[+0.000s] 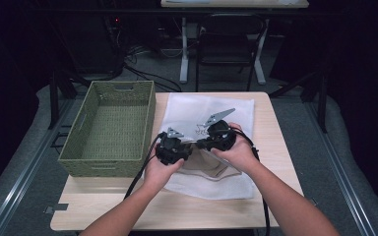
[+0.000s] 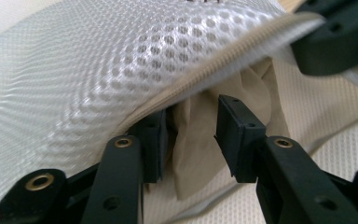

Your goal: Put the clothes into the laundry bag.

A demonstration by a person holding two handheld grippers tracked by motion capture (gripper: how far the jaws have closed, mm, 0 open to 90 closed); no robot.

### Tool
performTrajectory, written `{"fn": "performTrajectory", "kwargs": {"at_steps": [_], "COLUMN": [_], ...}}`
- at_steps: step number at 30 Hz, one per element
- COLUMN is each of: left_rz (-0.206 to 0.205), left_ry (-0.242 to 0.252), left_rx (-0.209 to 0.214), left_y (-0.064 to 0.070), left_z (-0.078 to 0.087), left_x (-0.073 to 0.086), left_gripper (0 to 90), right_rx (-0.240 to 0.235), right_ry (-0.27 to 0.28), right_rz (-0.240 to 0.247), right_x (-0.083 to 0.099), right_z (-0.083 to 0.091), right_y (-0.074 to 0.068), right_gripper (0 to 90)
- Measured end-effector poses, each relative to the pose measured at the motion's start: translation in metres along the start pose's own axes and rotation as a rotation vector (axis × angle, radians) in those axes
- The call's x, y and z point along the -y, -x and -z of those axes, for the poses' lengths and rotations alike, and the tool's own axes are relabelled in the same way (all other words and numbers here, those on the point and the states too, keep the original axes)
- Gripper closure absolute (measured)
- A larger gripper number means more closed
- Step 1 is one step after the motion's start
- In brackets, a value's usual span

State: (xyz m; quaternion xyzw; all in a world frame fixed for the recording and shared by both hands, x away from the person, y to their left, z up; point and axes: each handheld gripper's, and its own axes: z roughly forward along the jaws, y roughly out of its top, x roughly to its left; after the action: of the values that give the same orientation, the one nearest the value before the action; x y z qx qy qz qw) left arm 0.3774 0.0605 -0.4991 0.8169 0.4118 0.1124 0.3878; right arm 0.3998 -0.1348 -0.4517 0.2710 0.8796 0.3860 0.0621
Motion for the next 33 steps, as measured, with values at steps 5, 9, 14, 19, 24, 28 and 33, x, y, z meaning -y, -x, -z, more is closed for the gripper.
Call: {"fn": "performTrajectory", "kwargs": {"at_steps": [5,9,14,19,24,28,33], "left_rz": [-0.055,-0.075,-0.075,-0.076,-0.083,-0.067,-0.08], "left_ry": [-0.002,-0.012,-0.044,-0.071,-0.081,-0.082,-0.093], "left_rx": [-0.021,-0.03,-0.029,-0.03,-0.024,-0.011,0.012], "left_y": [0.001,0.001,-0.004,-0.005,-0.002,-0.002,-0.002], "left_z": [0.013,0.018,0.017,0.01,0.007,0.008,0.01], "left_x": [0.007,0.015,0.025,0.033,0.039,0.045,0.054], "left_gripper": [62.0,62.0,62.0,62.4,62.7,63.0,62.9], "right_rx": [0.005,0.007,0.01,0.008,0.009,0.009,0.008], "right_ry": [-0.003,-0.004,-0.006,-0.006,-0.015,-0.019,-0.023], "right_rz": [0.004,0.005,0.006,0.007,0.012,0.018,0.024], "right_x": [0.0,0.0,0.001,0.003,0.006,0.008,0.013], "right_z": [0.0,-0.001,-0.001,-0.001,-0.003,-0.003,-0.003], "right_y": [-0.001,-0.002,-0.002,-0.002,-0.003,-0.004,-0.007], "right_gripper": [87.8,87.8,87.8,87.7,87.6,87.6,87.5]}}
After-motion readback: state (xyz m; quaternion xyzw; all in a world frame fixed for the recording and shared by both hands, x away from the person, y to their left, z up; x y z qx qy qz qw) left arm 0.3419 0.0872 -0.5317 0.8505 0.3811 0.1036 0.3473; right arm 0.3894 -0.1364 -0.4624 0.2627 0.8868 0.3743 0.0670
